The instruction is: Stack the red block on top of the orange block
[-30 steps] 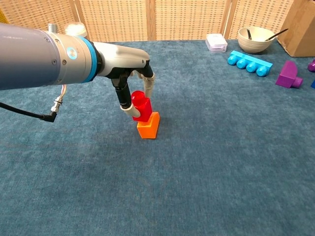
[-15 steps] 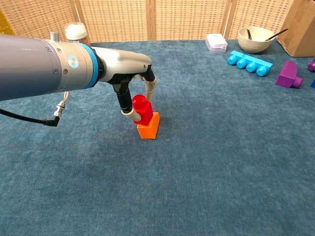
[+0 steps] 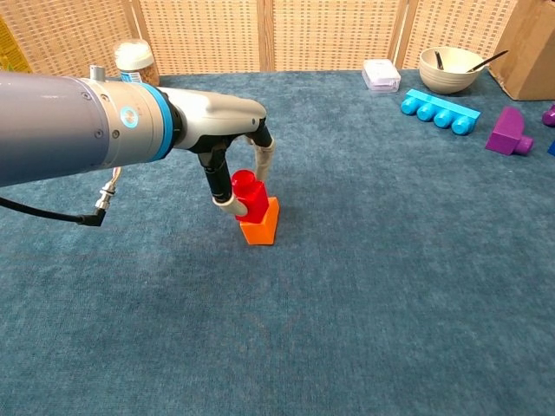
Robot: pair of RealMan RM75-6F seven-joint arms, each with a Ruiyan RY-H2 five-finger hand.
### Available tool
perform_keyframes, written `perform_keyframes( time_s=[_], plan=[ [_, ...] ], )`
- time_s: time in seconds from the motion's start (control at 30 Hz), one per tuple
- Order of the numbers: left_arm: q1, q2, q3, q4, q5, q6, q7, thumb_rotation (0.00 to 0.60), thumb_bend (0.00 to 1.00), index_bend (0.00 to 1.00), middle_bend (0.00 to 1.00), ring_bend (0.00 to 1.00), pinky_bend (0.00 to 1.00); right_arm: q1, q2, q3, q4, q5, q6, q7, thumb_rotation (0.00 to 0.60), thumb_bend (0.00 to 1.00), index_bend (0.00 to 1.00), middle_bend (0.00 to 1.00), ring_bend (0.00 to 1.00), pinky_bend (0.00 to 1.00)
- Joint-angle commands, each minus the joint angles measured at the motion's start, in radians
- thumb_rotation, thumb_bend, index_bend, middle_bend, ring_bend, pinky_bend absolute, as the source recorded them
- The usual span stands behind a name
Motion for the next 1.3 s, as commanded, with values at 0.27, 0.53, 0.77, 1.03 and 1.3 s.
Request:
perform_keyframes(
  time_s=[0.27,0.53,0.77,1.03,1.3],
  plan=[
    [0.011,-0.015,0.001,0.015,0.014,-0.004,0.009,0.6,0.34,0.56,0.28,0.15,0.15,-0.001,0.001,0.001,0.0,0.001,0.0,0.001,0.6,0.32,0.33,0.35,0.25,0.34],
    [0.013,-0.008,-0.006,0.009,0.009,-0.012,0.018,0.6,0.34,0.49,0.27,0.14,0.15,-0.002,0.0,0.001,0.0,0.001,0.001,0.005,0.6,0.32,0.33,0.35,0.25,0.34],
    [0.016,0.003,-0.011,0.003,0.009,-0.022,0.019,0.6,0.34,0.37,0.23,0.1,0.15,-0.004,0.003,0.001,-0.005,-0.001,0.002,0.01,0.596,0.32,0.33,0.35,0.25,0.34],
    [0.023,0.029,-0.018,-0.013,0.01,-0.04,0.003,0.6,0.34,0.24,0.18,0.06,0.14,-0.003,0.005,0.001,-0.012,-0.004,0.004,0.003,0.6,0.32,0.33,0.35,0.25,0.34],
    [0.073,0.113,-0.017,-0.07,0.087,-0.03,-0.066,0.6,0.34,0.21,0.17,0.04,0.11,0.009,0.0,0.005,-0.022,-0.006,-0.008,-0.012,0.6,0.32,0.33,0.35,0.25,0.34]
  ],
)
